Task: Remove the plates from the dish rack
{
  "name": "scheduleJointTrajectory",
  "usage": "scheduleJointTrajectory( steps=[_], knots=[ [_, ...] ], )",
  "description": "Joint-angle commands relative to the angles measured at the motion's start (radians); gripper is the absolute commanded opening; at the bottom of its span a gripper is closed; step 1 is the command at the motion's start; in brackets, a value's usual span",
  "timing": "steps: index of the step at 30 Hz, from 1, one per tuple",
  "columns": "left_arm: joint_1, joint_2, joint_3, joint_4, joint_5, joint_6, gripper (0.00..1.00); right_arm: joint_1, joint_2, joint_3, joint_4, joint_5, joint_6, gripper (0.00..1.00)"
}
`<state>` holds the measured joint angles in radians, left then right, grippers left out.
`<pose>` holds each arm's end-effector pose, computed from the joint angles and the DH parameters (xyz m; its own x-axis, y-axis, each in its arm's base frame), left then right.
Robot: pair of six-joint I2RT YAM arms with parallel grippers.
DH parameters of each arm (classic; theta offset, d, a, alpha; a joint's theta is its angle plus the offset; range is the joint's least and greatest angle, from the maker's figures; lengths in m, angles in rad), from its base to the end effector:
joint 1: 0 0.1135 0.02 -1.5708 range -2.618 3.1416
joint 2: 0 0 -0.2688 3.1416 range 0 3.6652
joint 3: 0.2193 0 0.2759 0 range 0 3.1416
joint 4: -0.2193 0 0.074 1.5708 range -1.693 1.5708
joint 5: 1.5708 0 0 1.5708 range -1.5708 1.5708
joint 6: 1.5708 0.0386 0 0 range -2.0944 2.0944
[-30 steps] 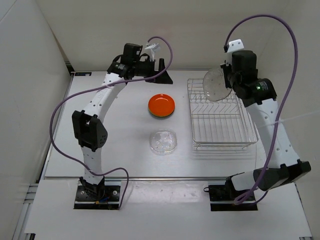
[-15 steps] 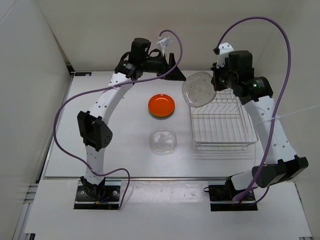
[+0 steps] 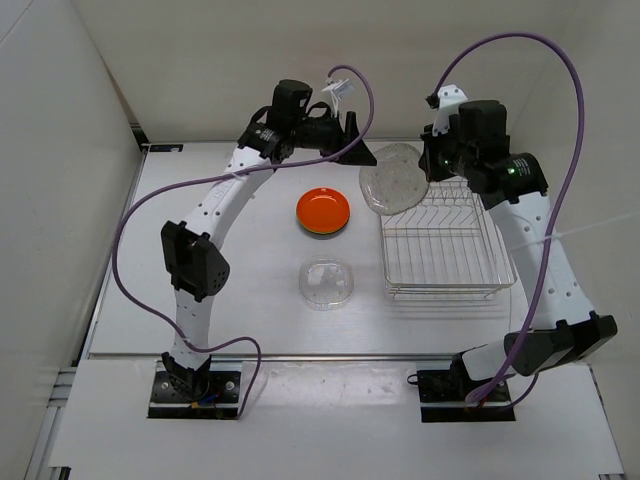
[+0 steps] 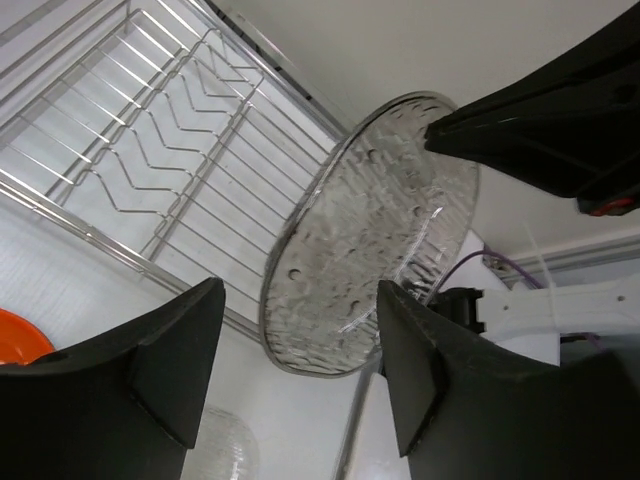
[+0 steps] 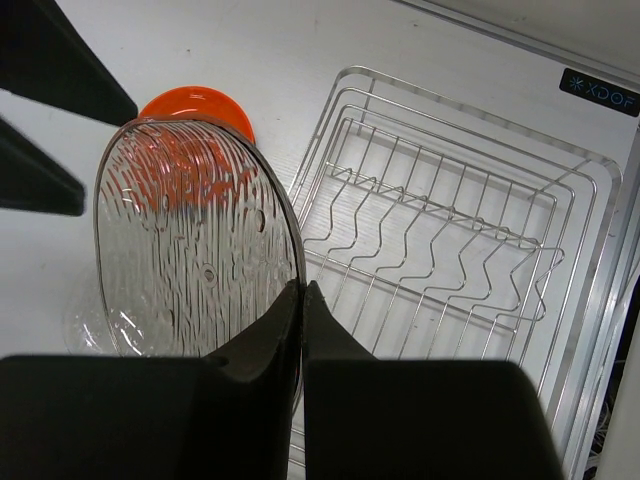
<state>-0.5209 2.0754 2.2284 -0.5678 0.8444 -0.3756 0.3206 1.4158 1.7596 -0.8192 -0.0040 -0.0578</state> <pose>0.4177 -0.2729 0.4090 -0.6641 0.1002 -0.7409 0.7313 0.2927 -0.6160 0.2960 0.0984 0.4748 -0.4152 -0.1987 -0.8877 -0.3431 0.9380 -0.0495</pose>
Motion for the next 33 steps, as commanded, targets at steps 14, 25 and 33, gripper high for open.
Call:
scheduleJointTrajectory(
  steps=[14, 25, 33],
  knots=[
    [-0.010, 0.014, 0.036, -0.035, -0.082, 0.063, 0.43, -0.005, -0.049, 0.046, 0.012, 0.027, 0.013, 0.00],
    [-0.028, 0.014, 0.066, -0.044, -0.096, 0.052, 0.11, -0.005, -0.049, 0.046, 0.003, -0.027, 0.032, 0.00],
    [-0.037, -0.017, 0.066, -0.064, -0.198, 0.075, 0.11, -0.005, -0.069, -0.003, -0.006, -0.103, 0.023, 0.08]
  ],
)
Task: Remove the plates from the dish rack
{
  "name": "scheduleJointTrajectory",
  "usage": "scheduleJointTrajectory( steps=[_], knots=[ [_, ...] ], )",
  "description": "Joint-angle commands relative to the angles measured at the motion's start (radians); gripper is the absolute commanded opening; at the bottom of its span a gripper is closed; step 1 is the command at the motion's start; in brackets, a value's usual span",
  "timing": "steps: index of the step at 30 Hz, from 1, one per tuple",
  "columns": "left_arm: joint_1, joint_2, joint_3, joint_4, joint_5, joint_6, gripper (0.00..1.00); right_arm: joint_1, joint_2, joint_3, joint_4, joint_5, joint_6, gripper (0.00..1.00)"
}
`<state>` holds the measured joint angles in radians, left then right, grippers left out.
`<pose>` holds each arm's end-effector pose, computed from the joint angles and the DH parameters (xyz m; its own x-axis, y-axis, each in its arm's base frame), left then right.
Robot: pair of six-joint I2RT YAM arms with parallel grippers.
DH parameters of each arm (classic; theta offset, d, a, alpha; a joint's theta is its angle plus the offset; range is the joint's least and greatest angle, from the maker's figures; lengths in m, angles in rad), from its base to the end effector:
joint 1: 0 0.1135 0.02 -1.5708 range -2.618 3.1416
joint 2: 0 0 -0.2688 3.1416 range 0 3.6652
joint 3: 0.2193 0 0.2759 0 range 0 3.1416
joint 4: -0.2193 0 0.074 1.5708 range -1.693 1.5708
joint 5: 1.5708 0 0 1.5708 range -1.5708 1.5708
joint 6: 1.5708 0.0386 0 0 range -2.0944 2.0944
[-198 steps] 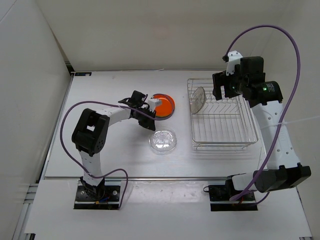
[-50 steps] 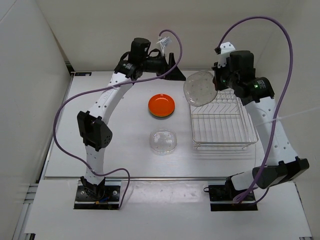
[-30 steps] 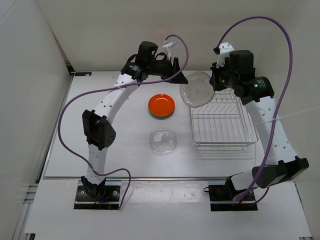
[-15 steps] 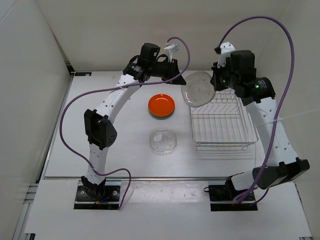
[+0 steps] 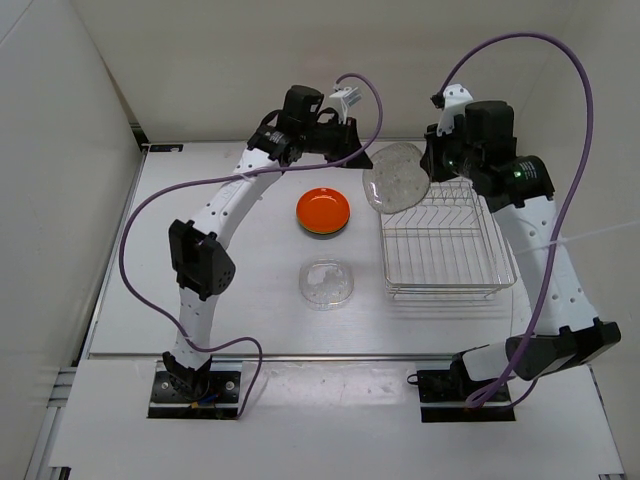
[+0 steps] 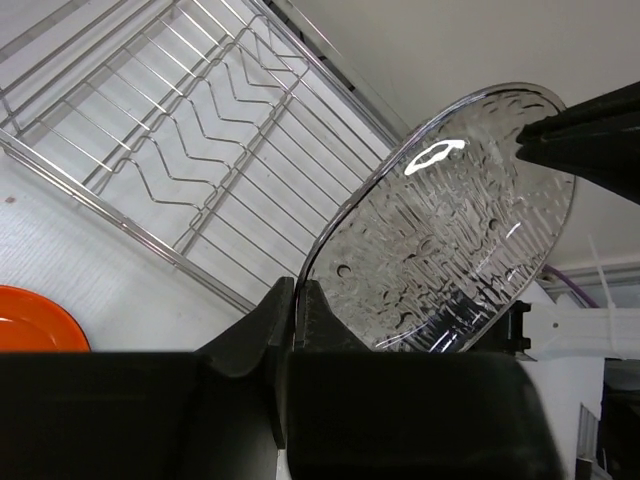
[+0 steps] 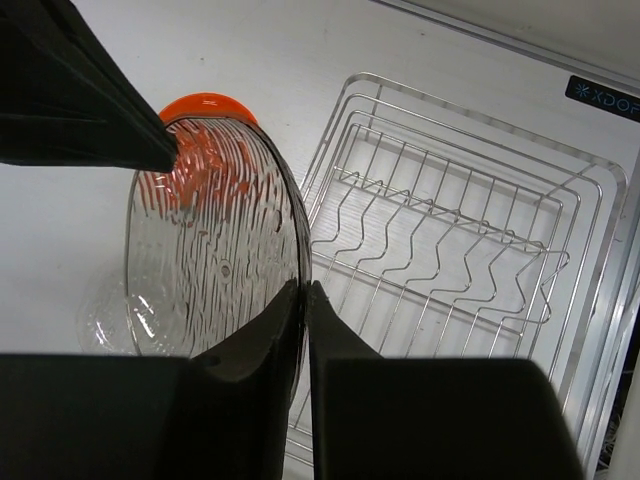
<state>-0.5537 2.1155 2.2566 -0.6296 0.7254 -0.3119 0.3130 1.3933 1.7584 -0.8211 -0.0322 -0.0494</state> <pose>0.4189 -0.2891 0.3924 -0.6536 0.1341 -0.7449 0.7262 0.3883 -0.5673 0.2886 0.0947 0.4807 -0.4019 -0.1819 -0.8974 -0.3555 0.9342 -0.0302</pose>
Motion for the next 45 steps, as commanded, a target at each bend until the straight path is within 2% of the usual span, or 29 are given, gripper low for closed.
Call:
scheduleJointTrajectory(
  steps=[1, 6, 7, 9, 10, 12, 15, 18, 23, 27, 33, 40, 45],
  knots=[
    [-0.005, -0.068, 0.028, -0.002, -0.090, 0.023, 0.11, 0.003, -0.047, -0.002, -0.004, -0.075, 0.014, 0.10],
    [-0.005, -0.091, 0.008, -0.013, -0.110, 0.060, 0.11, 0.003, -0.056, -0.022, -0.004, -0.098, 0.023, 0.34],
    [-0.005, -0.100, -0.003, -0.013, -0.110, 0.060, 0.11, 0.003, -0.056, -0.022, -0.004, -0.098, 0.023, 0.34],
    [-0.005, -0.100, -0.003, -0.013, -0.119, 0.060, 0.11, 0.003, -0.065, -0.033, -0.004, -0.107, 0.023, 0.47],
    [-0.005, -0.110, -0.003, -0.013, -0.129, 0.060, 0.11, 0.003, -0.065, -0.042, 0.005, -0.107, 0.023, 0.57],
    [-0.005, -0.121, -0.014, -0.022, -0.141, 0.085, 0.11, 0.003, -0.065, -0.042, 0.005, -0.095, 0.023, 0.85],
    [-0.005, -0.147, -0.040, -0.048, -0.187, 0.161, 0.11, 0.003, -0.074, -0.042, 0.005, -0.033, 0.023, 1.00],
    [0.004, -0.192, -0.100, -0.094, -0.187, 0.279, 0.11, 0.003, -0.100, -0.062, 0.025, 0.041, 0.003, 1.00],
    [0.026, -0.294, -0.230, -0.209, -0.182, 0.478, 0.11, -0.046, -0.148, -0.073, 0.036, 0.041, 0.003, 1.00],
    [0.035, -0.345, -0.293, -0.300, -0.195, 0.569, 0.11, -0.081, -0.169, -0.073, 0.036, 0.041, -0.015, 1.00],
    [0.057, -0.387, -0.417, -0.321, -0.215, 0.591, 0.11, -0.114, -0.180, -0.083, 0.036, 0.018, -0.015, 1.00],
    [0.067, -0.417, -0.655, -0.210, -0.227, 0.557, 0.11, -0.114, -0.198, -0.103, 0.036, -0.002, -0.015, 1.00],
    [0.086, -0.376, -0.701, -0.162, -0.190, 0.519, 0.11, -0.114, -0.218, -0.114, 0.036, -0.011, -0.015, 1.00]
  ],
)
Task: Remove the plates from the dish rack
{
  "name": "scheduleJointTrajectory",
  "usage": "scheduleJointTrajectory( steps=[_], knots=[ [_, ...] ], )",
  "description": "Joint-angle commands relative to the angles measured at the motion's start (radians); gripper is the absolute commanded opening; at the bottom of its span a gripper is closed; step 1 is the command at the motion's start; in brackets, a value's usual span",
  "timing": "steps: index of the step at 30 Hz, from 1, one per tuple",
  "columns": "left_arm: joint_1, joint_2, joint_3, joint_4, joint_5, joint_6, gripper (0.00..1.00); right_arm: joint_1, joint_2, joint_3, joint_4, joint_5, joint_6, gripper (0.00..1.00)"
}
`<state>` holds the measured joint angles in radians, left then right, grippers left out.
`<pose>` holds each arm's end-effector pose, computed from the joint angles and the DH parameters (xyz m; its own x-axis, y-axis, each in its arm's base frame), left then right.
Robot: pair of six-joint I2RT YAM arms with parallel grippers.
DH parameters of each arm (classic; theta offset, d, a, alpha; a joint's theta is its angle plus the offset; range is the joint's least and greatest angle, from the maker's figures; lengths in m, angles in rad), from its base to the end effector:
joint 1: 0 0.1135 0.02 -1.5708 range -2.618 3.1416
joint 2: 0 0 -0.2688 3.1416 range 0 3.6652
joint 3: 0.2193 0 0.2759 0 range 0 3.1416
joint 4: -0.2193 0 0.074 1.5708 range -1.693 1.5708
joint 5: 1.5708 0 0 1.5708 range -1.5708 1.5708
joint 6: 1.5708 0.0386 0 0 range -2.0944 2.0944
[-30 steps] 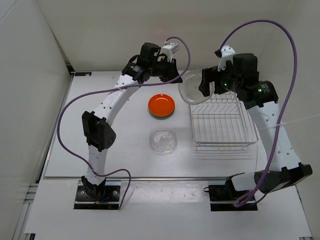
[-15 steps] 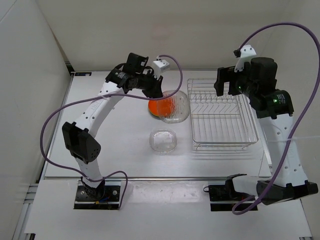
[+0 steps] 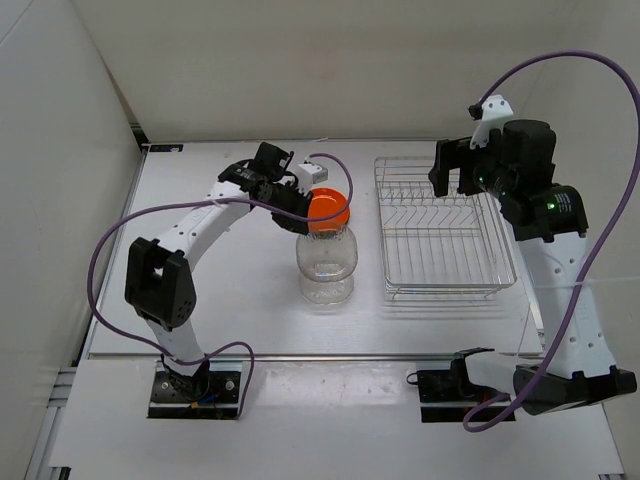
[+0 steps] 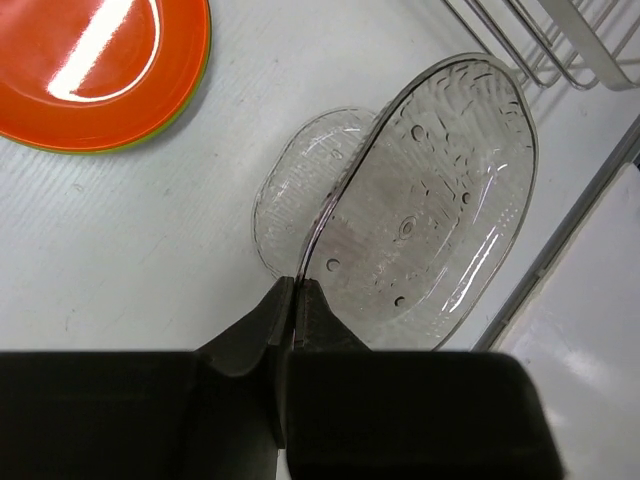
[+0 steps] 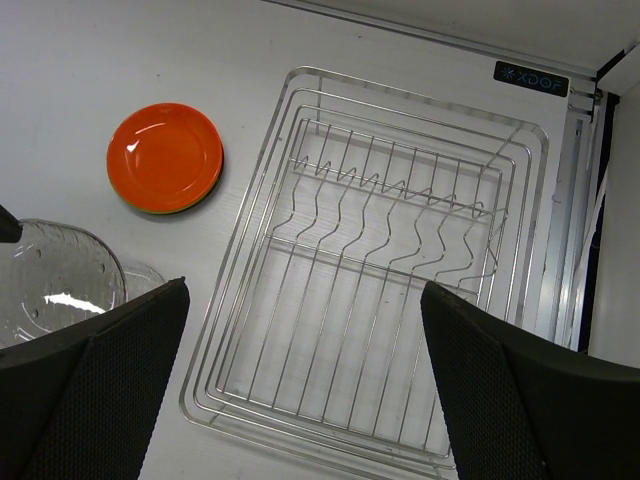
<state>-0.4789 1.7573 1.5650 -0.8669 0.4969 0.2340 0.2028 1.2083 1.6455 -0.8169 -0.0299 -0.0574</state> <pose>0.3452 -0.2000 0.2910 -0.6108 0.5468 -0.5726 0.7750 0.5611 -0.2908 0.2425 0.0510 0.4915 -0.3493 -0.1304 -0.9279 -0.2490 0.9676 -0.0422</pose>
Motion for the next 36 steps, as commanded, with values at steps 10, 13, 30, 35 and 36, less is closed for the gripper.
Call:
scheduleJointTrajectory(
  steps=[10, 13, 30, 35, 36],
  knots=[
    [0.022, 0.070, -0.065, 0.137, 0.066, -0.055, 0.11, -0.013, -0.042, -0.010, 0.032, -0.033, -0.007, 1.00],
    [0.022, 0.099, -0.065, 0.137, 0.077, -0.035, 0.11, -0.013, -0.052, -0.019, 0.032, -0.033, -0.007, 1.00],
    [0.011, 0.151, -0.105, 0.128, 0.068, -0.016, 0.11, -0.013, -0.061, -0.019, 0.032, -0.051, -0.007, 1.00],
    [0.011, 0.160, -0.123, 0.128, 0.068, -0.016, 0.11, -0.013, -0.070, -0.019, 0.032, -0.061, -0.007, 1.00],
    [0.011, 0.160, -0.123, 0.128, 0.077, -0.016, 0.11, -0.013, -0.079, -0.019, 0.032, -0.061, -0.007, 1.00]
  ],
)
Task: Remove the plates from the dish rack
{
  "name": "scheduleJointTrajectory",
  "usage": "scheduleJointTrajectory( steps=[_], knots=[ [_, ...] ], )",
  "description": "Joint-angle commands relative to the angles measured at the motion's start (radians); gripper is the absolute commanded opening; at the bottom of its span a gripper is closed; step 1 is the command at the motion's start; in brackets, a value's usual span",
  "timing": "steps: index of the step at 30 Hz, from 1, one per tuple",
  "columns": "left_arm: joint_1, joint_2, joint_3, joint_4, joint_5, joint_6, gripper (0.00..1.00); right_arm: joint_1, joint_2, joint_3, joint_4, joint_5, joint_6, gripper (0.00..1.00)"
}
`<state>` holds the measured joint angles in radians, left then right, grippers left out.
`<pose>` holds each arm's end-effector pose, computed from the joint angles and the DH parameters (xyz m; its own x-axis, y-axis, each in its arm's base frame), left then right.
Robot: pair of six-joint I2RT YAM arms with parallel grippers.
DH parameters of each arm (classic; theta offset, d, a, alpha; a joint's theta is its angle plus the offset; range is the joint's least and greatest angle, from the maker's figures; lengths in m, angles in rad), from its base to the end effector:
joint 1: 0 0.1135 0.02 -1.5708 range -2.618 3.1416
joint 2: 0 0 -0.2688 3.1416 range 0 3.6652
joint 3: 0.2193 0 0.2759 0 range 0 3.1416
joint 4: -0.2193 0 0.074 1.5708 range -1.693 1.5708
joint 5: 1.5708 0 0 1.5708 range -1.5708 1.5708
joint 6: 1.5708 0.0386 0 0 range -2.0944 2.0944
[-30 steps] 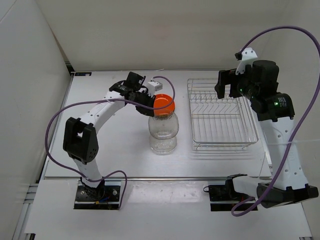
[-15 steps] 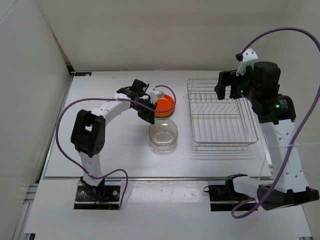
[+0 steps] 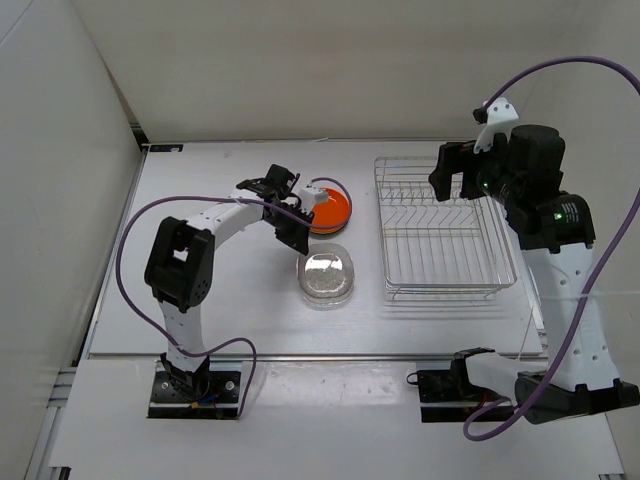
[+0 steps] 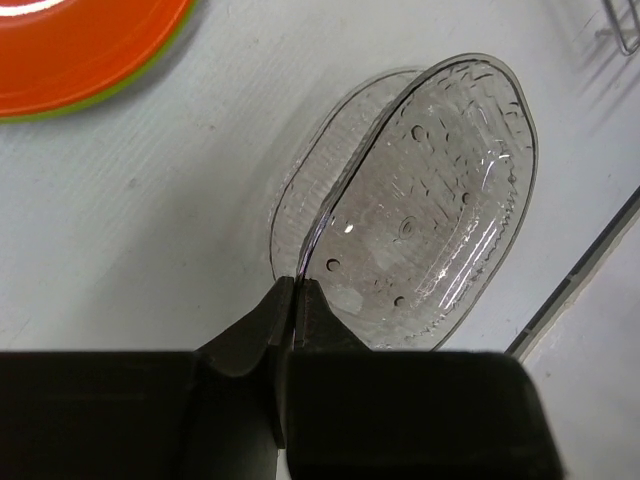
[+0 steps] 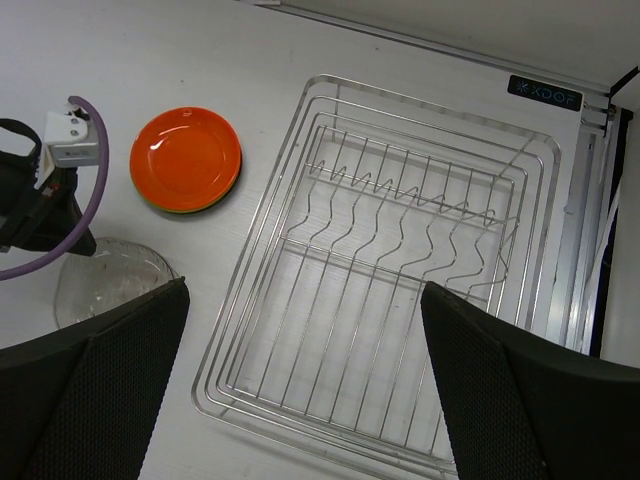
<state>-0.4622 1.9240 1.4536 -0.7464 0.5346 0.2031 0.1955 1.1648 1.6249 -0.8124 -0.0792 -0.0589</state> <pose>0.3648 -0.2037 0.1966 -0.7130 0.5491 -0.4359 0.7000 0.5928 -0.3982 0.2290 0.0485 0.4950 -0.3222 -0.1236 -0.9386 -0.2859 0.9578 -0.0280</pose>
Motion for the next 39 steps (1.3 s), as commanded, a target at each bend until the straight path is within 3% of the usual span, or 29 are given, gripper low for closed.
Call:
scheduleJointTrajectory(
  steps=[1, 15, 39],
  knots=[
    [-0.006, -0.006, -0.012, 0.007, 0.039, 0.015, 0.11, -0.005, -0.036, 0.001, 0.027, -0.011, -0.005, 1.00],
    [-0.015, 0.012, -0.021, 0.007, 0.039, 0.005, 0.11, -0.014, -0.054, -0.008, 0.018, -0.039, 0.004, 1.00],
    [-0.033, 0.012, 0.017, 0.016, -0.008, -0.025, 0.35, -0.073, -0.063, -0.008, 0.009, -0.123, 0.013, 1.00]
  ],
)
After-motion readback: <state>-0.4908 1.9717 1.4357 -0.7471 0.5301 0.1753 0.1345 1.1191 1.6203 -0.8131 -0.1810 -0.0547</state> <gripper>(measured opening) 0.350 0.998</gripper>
